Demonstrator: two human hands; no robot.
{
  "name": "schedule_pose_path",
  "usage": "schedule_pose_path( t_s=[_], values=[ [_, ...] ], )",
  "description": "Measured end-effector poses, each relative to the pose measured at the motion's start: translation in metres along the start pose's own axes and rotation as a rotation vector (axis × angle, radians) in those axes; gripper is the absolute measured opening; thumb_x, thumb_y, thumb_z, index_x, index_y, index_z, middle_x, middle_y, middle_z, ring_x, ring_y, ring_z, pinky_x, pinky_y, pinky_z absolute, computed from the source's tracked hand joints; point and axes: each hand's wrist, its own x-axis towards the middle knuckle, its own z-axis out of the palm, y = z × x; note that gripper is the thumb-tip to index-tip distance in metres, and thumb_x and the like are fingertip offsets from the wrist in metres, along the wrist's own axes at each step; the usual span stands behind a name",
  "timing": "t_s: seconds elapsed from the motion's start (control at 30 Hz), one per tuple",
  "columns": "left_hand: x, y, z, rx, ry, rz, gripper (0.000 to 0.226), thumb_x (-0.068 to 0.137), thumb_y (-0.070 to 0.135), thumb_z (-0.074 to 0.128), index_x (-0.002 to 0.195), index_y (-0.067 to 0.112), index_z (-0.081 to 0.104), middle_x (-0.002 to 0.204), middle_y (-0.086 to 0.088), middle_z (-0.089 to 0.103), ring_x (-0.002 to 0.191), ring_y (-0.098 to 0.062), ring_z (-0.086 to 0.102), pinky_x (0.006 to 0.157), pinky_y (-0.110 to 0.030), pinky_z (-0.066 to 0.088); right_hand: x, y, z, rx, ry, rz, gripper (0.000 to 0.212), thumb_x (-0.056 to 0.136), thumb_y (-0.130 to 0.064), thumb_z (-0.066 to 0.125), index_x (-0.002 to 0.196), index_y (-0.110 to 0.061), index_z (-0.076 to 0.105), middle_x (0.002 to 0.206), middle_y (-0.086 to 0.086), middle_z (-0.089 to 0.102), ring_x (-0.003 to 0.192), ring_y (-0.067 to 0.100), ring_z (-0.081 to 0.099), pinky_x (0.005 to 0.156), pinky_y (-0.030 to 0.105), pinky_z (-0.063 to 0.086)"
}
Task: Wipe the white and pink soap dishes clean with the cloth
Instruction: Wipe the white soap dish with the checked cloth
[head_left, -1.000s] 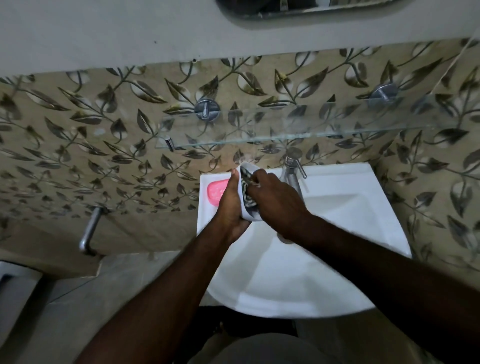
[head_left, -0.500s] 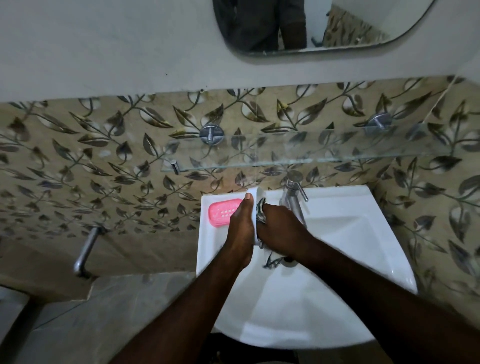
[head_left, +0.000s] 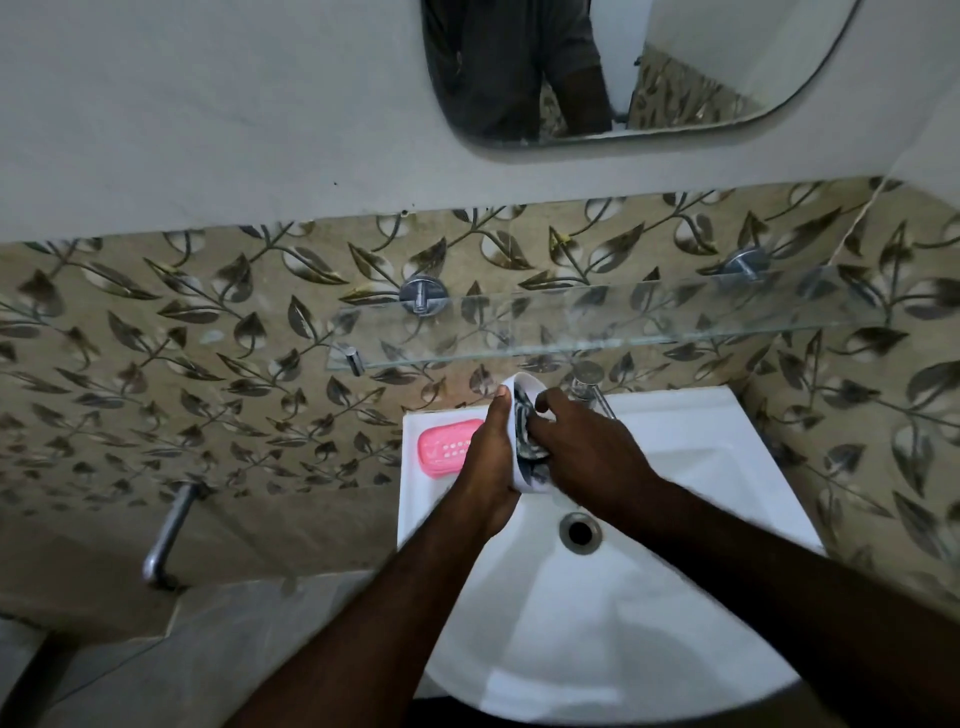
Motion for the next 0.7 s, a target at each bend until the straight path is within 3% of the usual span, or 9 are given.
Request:
schedule_pose_path(
  t_s=[0.1,0.17,0.23,0.3,0.37,0.47,0.6,0.7],
  values=[
    [-0.002,0.001,0.006,-0.076,0.021,-0.009,0.047,0.098,0.05,0.041,0.124,0.016,0.062,0.1,-0.007,0.072,0.085,-0.019,0.07,0.061,-0.029,0.057,0.015,-0.004,-0.004,-0.007,0.006,0.144,0.029,0.09,-0.033,0.045,0.116,-0.021,0.053,0.112,0.006,0.052,0.102,0.029,0.057,0.066,0.03,0.029],
    [-0.001,0.003,0.006,-0.067,0.027,-0.019,0.046,0.098,0.052,0.04,0.12,0.019,0.063,0.099,-0.005,0.07,0.082,-0.018,0.068,0.054,-0.028,0.056,0.017,-0.012,-0.001,0.077,0.0,0.124,0.034,0.08,-0.029,0.05,0.11,-0.017,0.06,0.107,0.011,0.056,0.095,0.033,0.061,0.067,0.031,0.036],
    [-0.002,0.005,0.002,-0.053,0.045,0.002,0.047,0.098,0.054,0.037,0.116,0.019,0.064,0.1,-0.007,0.069,0.082,-0.02,0.067,0.05,-0.027,0.056,0.008,-0.024,-0.004,0.313,0.016,0.093,0.034,0.073,-0.034,0.045,0.096,-0.017,0.065,0.099,0.011,0.058,0.085,0.033,0.062,0.067,0.028,0.04],
    [-0.001,0.009,-0.004,-0.04,0.062,0.019,0.051,0.097,0.055,0.038,0.117,0.015,0.063,0.102,-0.011,0.07,0.083,-0.023,0.068,0.05,-0.027,0.055,-0.002,-0.024,-0.005,0.371,-0.042,0.028,0.021,0.072,-0.034,0.046,0.087,-0.025,0.058,0.095,0.004,0.054,0.083,0.029,0.061,0.064,0.029,0.04],
    [-0.005,0.01,-0.006,-0.025,0.069,-0.001,0.053,0.096,0.056,0.04,0.121,0.014,0.062,0.104,-0.012,0.07,0.084,-0.025,0.069,0.054,-0.03,0.055,-0.002,-0.017,-0.002,0.261,-0.097,-0.007,0.02,0.073,-0.036,0.053,0.09,-0.025,0.055,0.099,0.002,0.051,0.084,0.028,0.061,0.062,0.03,0.036],
    [-0.01,0.01,0.001,-0.01,0.072,-0.022,0.053,0.097,0.054,0.04,0.124,0.014,0.061,0.103,-0.01,0.07,0.084,-0.023,0.068,0.058,-0.031,0.054,0.009,-0.011,0.004,0.187,-0.071,0.107,0.033,0.074,-0.028,0.062,0.107,-0.023,0.059,0.103,0.005,0.052,0.088,0.03,0.061,0.065,0.032,0.041],
    [-0.01,0.017,-0.002,-0.063,0.094,-0.005,0.053,0.1,0.049,0.037,0.131,0.01,0.056,0.121,-0.017,0.065,0.102,-0.03,0.064,0.078,-0.04,0.056,0.005,-0.017,0.003,0.342,-0.112,-0.016,0.011,0.073,-0.02,0.059,0.084,-0.021,0.058,0.092,0.004,0.052,0.08,0.032,0.062,0.065,0.039,0.048],
    [-0.012,0.016,-0.01,-0.039,0.057,-0.067,0.053,0.098,0.053,0.036,0.124,0.012,0.057,0.098,-0.011,0.07,0.08,-0.023,0.069,0.058,-0.033,0.057,-0.007,-0.014,0.004,0.161,-0.165,-0.124,0.013,0.079,-0.027,0.058,0.091,-0.021,0.058,0.095,0.004,0.051,0.078,0.031,0.061,0.064,0.041,0.045]
  ],
)
